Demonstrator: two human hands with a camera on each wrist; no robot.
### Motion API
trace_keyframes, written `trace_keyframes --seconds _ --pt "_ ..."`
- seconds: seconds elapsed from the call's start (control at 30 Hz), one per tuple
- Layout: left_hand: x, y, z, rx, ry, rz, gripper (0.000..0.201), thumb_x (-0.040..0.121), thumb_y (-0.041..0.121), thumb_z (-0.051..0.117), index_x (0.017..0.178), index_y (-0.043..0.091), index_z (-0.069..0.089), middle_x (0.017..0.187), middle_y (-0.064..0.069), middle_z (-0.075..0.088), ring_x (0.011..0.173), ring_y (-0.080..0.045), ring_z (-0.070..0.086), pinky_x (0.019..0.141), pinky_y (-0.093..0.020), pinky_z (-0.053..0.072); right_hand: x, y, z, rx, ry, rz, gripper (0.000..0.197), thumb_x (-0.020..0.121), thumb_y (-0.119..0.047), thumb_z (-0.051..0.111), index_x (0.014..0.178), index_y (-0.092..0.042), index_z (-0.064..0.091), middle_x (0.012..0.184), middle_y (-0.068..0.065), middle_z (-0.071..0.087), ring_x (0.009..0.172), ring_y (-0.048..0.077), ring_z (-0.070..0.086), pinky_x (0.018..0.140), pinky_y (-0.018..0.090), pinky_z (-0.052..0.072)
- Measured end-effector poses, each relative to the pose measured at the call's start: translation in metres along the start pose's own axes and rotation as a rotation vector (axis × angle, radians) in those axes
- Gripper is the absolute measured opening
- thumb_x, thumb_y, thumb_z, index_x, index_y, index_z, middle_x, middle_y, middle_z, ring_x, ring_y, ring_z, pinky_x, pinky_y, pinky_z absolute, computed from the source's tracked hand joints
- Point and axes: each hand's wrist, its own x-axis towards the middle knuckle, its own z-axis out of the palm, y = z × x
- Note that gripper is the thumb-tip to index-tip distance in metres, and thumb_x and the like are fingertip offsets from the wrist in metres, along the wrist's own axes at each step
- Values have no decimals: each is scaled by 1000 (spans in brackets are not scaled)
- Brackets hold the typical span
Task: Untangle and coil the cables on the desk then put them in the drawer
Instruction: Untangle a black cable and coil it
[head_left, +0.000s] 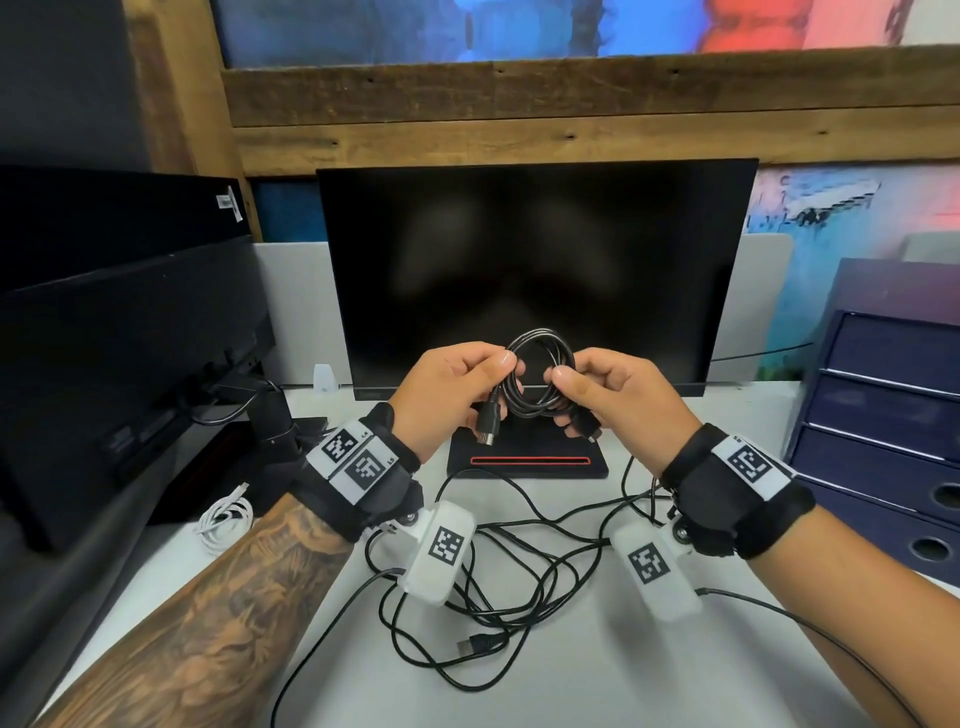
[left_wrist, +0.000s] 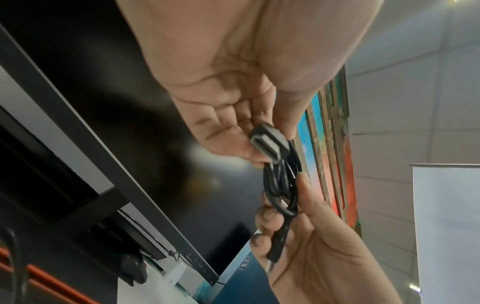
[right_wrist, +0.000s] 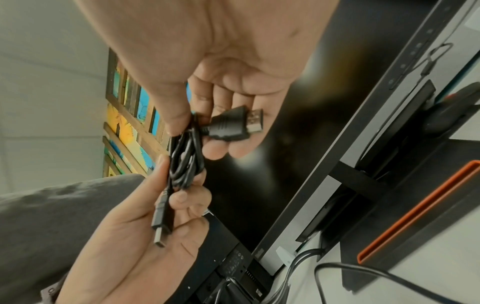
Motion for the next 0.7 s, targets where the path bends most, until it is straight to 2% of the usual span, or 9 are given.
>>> trace_keyframes --seconds 0.1,0.17,0.27,0.4,0.43,0.47,0.53,0.63,0.7 --pt "2 -1 -1 -24 -57 -40 26 102 32 53 111 15 70 101 -18 70 78 -22 66 66 -40 58 1 0 -2 -38 23 -14 17 100 -22 59 102 -8 70 74 3 72 65 12 67 56 22 52" --pt "3 1 -4 -86 -93 -88 29 101 31 53 119 11 65 106 -18 69 80 -24 67 64 -39 57 2 -2 -4 -41 50 -20 18 100 -23 59 101 -9 69 75 3 72 65 13 67 57 23 54" --pt "5 1 -10 -99 -81 -110 28 101 27 54 116 6 65 115 -23 65 82 -24 67 67 -41 58 3 -6 -8 -33 96 -23 23 101 -22 58 101 -1 67 74 4 70 64 12 66 56 23 53" --pt "6 0 -13 -170 -140 -135 53 96 51 51 122 6 63 123 -23 62 97 -27 67 76 -44 59 5 -5 -12 -7 93 7 27 100 -28 58 102 -3 69 78 9 70 68 21 66 69 45 55" --pt "5 0 -10 -189 -168 -147 60 92 57 50 124 8 63 123 -20 65 100 -27 67 78 -44 58 5 -5 -11 -14 69 21 27 100 -29 58 101 -4 69 77 9 70 67 22 66 67 44 54" --pt "5 1 -8 -194 -189 -155 63 89 61 50 125 11 63 120 -16 67 101 -26 67 79 -44 57 4 -6 -10 -28 35 32 26 101 -28 57 100 -5 69 74 8 69 64 20 65 61 37 53" --pt "3 1 -2 -157 -200 -138 53 91 58 52 114 14 68 109 -11 71 97 -30 65 78 -47 49 1 -9 -7 -69 -56 26 21 101 -24 57 97 -6 69 72 6 66 59 15 62 54 22 48" --pt "2 0 -3 -12 -200 -69 28 97 38 58 92 15 72 87 -3 70 75 -28 50 63 -35 37 -1 -10 -4 -235 -159 -42 16 101 -25 56 100 -16 70 75 2 63 64 10 59 61 22 52" --pt "0 2 -8 17 -220 -92 19 99 26 58 96 13 72 84 -2 70 62 -14 44 53 -24 29 -2 -10 -7 -347 -193 -76 19 102 -29 54 106 -24 71 79 0 64 66 8 57 64 24 52"
